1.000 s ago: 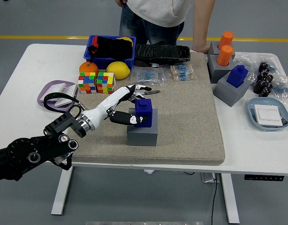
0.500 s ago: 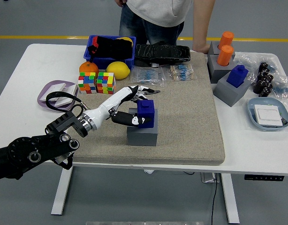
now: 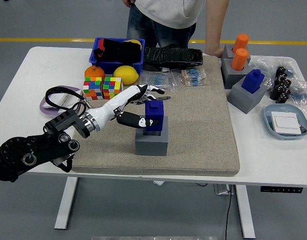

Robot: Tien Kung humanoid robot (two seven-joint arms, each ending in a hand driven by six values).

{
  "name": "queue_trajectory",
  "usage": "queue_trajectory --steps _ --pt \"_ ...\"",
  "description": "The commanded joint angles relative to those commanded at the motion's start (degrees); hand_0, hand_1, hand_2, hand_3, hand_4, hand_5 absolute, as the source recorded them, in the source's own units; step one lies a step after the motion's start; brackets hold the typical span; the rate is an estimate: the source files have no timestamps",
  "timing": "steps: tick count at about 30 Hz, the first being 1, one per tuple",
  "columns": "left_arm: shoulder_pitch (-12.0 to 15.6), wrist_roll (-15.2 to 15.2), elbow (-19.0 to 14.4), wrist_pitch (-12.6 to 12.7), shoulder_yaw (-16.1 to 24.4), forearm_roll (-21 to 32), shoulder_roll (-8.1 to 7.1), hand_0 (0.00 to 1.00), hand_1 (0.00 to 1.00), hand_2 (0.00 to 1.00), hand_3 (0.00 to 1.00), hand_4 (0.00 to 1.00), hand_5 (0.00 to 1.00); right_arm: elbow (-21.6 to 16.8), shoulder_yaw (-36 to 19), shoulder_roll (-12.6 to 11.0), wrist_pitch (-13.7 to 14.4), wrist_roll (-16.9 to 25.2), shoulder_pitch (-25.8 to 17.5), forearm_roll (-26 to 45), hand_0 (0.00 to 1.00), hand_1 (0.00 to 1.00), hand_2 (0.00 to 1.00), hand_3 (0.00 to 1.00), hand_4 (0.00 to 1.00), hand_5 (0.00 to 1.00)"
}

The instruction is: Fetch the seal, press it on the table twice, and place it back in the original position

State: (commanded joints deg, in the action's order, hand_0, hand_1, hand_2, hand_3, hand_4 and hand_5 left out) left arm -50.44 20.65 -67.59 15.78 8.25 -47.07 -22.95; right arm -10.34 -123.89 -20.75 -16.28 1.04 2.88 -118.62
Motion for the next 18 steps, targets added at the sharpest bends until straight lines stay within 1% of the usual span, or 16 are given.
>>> queue_trajectory --steps 5,9,18 --pt "-0.31 0.15 -1.02 -0.49 -0.74 0.79 -0.88 0.635 0.463 0.439 0.786 0.507 0.002 -0.04 0.38 0.02 0.02 0.08 0.22 0.22 0.783 0.680 0.658 0.615 0.784 0.439" --pt "-0.70 0.39 -1.59 -0.43 -0.95 1.10 -1.29 0.635 0.463 0.439 0.786 0.507 0.002 -0.07 0.90 -0.07 0.06 0.18 0.49 0.37 0.783 0.680 0.658 0.615 0.784 0.439" --pt "-1.35 0.64 -1.44 -0.20 -1.83 1.31 -1.10 0.650 0.462 0.440 0.782 0.515 0.002 -0.17 1.99 -0.06 0.00 0.34 0.83 1.07 0.783 0.680 0.658 0.615 0.784 0.439"
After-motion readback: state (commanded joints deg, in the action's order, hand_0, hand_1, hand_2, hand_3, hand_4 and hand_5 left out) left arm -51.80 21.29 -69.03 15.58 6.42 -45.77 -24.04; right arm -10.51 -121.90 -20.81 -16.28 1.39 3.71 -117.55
